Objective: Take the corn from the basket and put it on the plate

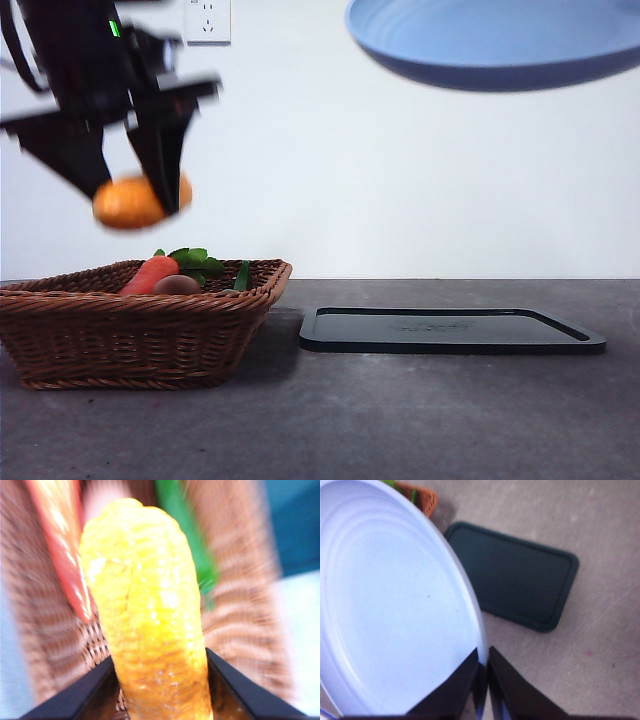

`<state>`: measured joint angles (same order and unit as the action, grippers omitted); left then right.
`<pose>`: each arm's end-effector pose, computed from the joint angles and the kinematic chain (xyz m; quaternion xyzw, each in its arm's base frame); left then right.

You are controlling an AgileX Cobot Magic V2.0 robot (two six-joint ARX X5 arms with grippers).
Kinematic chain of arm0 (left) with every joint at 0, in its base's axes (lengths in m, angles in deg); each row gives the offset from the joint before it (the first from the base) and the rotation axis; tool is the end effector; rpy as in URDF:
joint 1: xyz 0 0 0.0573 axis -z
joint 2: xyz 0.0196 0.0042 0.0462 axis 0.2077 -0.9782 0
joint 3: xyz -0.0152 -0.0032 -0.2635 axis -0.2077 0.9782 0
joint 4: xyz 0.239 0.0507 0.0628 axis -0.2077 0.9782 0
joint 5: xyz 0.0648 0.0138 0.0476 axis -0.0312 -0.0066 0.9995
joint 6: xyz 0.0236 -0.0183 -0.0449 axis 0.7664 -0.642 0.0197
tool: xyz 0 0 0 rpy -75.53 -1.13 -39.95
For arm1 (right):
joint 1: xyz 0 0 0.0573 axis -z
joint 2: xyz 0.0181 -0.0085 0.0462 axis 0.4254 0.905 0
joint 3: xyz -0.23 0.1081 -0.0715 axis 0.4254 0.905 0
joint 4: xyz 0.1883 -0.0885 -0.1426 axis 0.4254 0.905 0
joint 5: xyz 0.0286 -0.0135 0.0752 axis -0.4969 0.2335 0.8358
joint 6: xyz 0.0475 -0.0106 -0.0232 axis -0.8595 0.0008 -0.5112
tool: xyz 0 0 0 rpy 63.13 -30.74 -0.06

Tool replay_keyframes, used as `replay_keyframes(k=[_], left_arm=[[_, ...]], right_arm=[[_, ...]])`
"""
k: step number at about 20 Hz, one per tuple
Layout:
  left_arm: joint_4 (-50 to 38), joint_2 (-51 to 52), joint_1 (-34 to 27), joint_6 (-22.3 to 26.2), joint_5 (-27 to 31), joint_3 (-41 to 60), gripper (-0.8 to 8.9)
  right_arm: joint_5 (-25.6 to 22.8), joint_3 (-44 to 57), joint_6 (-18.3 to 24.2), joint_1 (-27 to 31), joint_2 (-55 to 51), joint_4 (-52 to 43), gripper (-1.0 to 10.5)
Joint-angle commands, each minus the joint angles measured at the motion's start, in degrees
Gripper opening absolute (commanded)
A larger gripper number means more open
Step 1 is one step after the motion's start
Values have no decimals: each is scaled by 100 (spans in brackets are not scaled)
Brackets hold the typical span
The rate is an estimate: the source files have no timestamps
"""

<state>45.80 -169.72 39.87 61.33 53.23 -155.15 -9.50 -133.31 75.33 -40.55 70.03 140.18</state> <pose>0.2575 -0.1355 0.2824 0.0065 0.4960 -0.1343 0.8578 0.1493 0.0473 0.3734 -0.0012 0.3736 0.2147 0.9024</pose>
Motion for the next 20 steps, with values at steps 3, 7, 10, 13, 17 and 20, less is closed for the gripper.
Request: replay_keyframes(k=[3, 7, 10, 13, 17, 20], left_arm=[[-105, 1357, 179, -50, -717, -131, 217], [-402, 1635, 671, -44, -1318, -131, 217], [-446, 1294, 1047, 17, -1318, -131, 217], [-577, 793, 1298, 118, -1318, -131, 217], [-719, 299, 1508, 192, -1314, -131, 217], [-807, 0, 1611, 197, -1311, -131, 217]], right_arm=[[573, -116, -129, -17, 1056, -125, 2], [1165, -116, -409, -116, 1989, -496, 2], [1569, -116, -643, -247, 2330, -813, 2], [1580, -116, -793, -424, 2448, -992, 2], [1574, -116, -846, -535, 2479, -1001, 2], [1578, -116, -863, -540, 2481, -1001, 2]])
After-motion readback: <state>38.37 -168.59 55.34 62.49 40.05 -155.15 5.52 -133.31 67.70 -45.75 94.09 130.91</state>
